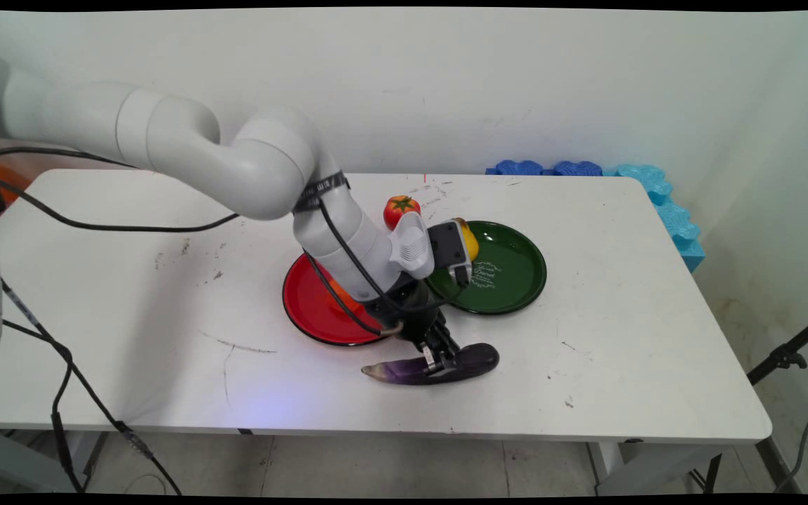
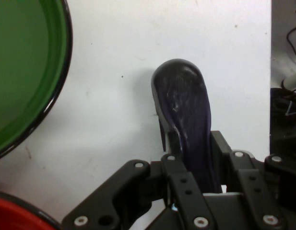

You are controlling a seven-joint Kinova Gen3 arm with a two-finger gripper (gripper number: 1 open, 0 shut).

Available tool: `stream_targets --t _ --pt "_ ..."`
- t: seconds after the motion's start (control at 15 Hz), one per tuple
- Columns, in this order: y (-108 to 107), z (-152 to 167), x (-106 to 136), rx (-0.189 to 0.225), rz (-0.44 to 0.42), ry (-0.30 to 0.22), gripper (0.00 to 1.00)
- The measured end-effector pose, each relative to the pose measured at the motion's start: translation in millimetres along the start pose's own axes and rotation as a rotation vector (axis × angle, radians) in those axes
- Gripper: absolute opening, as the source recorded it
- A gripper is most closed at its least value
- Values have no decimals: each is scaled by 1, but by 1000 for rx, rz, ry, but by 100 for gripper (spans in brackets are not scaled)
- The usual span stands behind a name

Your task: Place the picked object on the table

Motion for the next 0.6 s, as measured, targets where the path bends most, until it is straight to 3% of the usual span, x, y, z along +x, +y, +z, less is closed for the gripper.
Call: stream_targets --t 0.2,0.27,0.6 --pt "1 6 -3 -3 -5 5 0" --pt "1 8 -4 -5 -6 7 100" --pt "-2 -4 -1 -10 9 50 100"
